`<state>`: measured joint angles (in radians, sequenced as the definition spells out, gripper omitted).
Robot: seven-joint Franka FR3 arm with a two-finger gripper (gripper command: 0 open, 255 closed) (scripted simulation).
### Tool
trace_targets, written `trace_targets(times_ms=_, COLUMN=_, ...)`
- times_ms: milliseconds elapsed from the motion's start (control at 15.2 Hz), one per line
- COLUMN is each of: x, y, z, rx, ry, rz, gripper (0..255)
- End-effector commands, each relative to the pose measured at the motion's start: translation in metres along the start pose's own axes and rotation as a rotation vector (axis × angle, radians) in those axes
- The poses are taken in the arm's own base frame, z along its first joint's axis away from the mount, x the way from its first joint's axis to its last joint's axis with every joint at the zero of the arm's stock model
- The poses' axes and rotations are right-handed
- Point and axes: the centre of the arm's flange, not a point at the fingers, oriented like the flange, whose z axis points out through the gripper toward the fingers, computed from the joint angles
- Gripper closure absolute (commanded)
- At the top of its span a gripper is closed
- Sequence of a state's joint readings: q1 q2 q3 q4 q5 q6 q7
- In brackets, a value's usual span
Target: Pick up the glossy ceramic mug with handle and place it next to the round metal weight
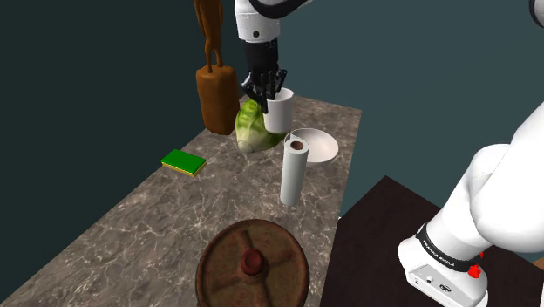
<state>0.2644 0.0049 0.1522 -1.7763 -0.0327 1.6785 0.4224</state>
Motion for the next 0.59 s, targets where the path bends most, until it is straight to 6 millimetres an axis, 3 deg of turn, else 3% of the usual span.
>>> trace_targets(times_ms=0, x=-0.006, y=-0.026, z=-0.001, rx=0.001, ry=0.000, rz=0.002, gripper=255)
trace_targets(times_ms=528, x=-0.027, y=-0.129, z=-0.007, rx=0.001, ry=0.000, rz=0.002, gripper=255)
